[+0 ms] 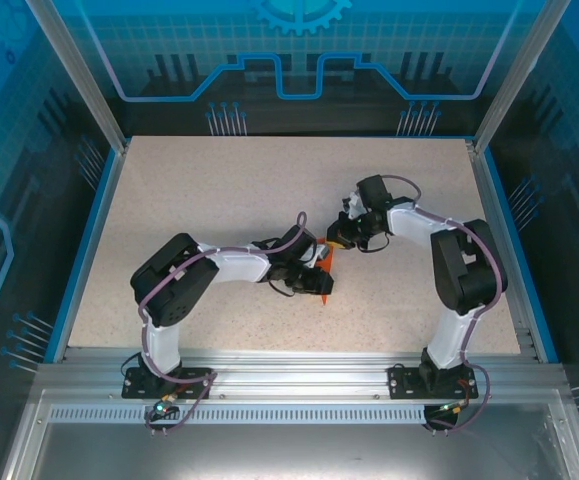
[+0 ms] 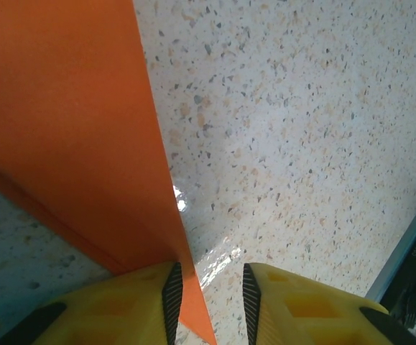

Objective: Fold a paper plane with a square sheet of paper (fold left side to right side)

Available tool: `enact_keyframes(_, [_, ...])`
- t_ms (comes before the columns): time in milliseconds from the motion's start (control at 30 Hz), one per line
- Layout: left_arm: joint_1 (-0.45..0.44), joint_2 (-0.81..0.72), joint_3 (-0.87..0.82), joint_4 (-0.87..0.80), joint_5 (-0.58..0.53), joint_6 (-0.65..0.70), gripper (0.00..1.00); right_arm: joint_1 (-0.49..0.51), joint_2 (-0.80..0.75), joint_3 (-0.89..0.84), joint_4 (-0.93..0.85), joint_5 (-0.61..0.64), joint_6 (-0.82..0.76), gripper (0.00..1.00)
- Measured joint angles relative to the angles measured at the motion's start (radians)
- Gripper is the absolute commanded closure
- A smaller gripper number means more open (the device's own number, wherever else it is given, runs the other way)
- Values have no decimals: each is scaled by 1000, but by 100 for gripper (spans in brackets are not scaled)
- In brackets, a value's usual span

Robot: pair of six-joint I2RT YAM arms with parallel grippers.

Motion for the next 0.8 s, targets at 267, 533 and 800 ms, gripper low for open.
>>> enact_keyframes(267, [-24,6,36,-65,-59,15,68,16,10,-48,14,13,17,92])
enact_keyframes(533, [-40,18,70,-122,-106,19,70,23,97,-29,18,16,7,92])
enact_keyframes(800, [-43,19,73,-132,-119,-3,73,17,141,29,-26,32,-52,92])
